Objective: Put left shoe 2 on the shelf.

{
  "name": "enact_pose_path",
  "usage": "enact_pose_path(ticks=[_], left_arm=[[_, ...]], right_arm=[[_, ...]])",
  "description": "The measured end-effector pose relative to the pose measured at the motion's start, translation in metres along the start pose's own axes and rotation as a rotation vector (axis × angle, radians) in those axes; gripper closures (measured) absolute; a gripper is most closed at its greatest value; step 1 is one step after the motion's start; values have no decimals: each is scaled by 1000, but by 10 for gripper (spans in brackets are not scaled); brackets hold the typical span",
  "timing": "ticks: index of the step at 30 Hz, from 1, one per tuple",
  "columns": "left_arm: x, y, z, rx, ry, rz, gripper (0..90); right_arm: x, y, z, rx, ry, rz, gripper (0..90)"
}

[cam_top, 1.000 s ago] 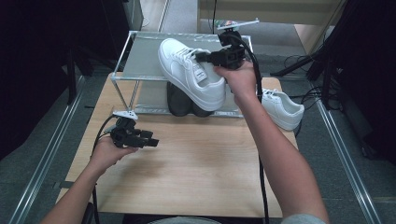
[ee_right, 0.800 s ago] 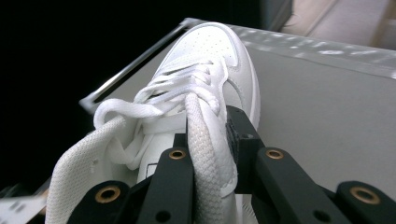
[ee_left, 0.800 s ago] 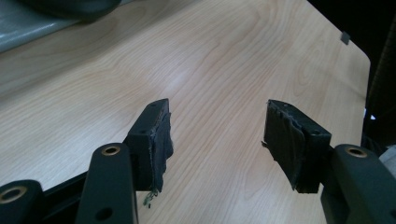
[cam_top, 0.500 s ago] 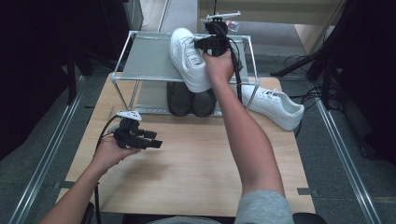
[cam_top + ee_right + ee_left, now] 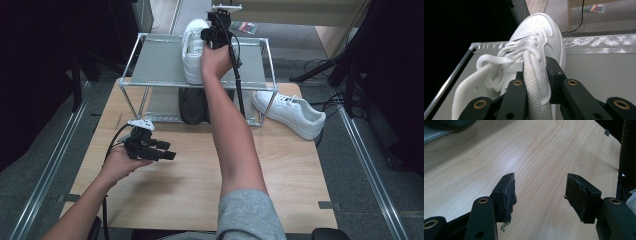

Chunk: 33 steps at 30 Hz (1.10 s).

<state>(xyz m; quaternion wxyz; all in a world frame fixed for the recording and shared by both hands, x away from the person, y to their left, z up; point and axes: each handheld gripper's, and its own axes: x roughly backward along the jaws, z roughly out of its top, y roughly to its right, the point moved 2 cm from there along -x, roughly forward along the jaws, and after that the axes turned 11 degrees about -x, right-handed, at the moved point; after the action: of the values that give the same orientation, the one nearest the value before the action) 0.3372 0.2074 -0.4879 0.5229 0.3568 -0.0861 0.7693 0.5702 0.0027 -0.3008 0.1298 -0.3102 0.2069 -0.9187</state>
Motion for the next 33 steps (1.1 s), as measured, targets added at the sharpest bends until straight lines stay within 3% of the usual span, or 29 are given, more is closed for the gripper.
enact_pose_path(ticks=[4, 9, 16, 23, 29, 33], left_arm=[[-1, 0, 0, -6, -11, -6, 416], [-1, -1, -1, 0, -4, -7, 416], [-2, -1, 0, 1, -15, -9, 416], [-2, -2, -1, -1, -13, -7, 416], [-3, -3, -1, 0, -23, -1, 416], [-3, -4, -3, -4, -32, -7, 416]], right_arm=[[-8, -6, -1, -22, 8, -7, 810], [-17, -11, -10, -8, -17, -23, 802], [-18, -10, -12, 3, -12, -24, 766], [-16, -7, -10, 38, -27, 11, 640], [-4, -8, -8, 68, -42, 62, 635], [5, -3, -10, 88, -89, 100, 630]])
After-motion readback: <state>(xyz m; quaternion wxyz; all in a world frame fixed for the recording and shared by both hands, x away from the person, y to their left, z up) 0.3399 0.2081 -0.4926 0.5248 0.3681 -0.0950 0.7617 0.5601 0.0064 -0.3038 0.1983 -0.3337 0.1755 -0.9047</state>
